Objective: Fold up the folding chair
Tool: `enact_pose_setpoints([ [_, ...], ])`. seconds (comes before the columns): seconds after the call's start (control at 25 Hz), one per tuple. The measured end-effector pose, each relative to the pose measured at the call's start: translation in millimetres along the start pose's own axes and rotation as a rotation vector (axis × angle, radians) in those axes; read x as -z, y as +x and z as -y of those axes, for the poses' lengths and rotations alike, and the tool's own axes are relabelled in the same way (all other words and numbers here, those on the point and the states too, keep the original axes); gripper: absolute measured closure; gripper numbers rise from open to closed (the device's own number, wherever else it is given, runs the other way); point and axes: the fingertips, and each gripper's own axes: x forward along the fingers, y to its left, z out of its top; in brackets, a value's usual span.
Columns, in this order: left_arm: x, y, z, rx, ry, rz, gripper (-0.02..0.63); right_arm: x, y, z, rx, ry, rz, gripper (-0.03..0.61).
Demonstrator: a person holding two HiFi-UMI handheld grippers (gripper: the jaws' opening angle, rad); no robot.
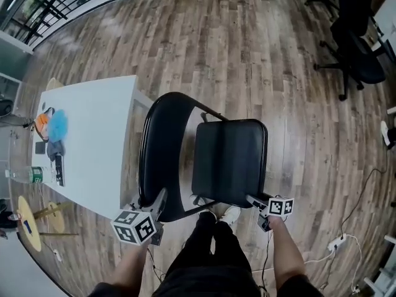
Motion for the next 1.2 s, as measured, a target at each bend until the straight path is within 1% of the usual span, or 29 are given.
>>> enact_pose_setpoints([
  [0.12,-8,-17,-6,-0.007,-0.005,0.015,0.531,2,6,-42,-0.026,-0.013,-0.001,0.272],
  [0.24,-26,-30,-11,-0.016,-0.001,0.049,0.531,-6,18,-88,-0.066,-0.047,0.0,0.272],
  [0.4,-39,-52,-18,-0.038,-0.002,0.077,0.531,1,36,-153,-0.116,-0.128,-0.061,0.272],
  [0.52,-46,-66,-26,-0.046,0.006,0.084,0.532,8,53,-199,-0.171,-0.16,-0.088,0.272],
  [0.68,-56,-78,-32,-0.057,0.006,0.083,0.533,10,70,-238,-0.202,-0.162,-0.102,0.278],
  [0.88,-65,-92,-35,-0.081,0.014,0.079,0.532,19,108,-292,-0.243,-0.21,-0.136,0.278],
  [1.08,-72,-106,-42,-0.106,0.016,0.078,0.532,35,151,-347,-0.293,-0.248,-0.206,0.278],
  [1.2,-73,-112,-49,-0.116,0.018,0.081,0.532,44,173,-366,-0.293,-0.26,-0.239,0.278],
])
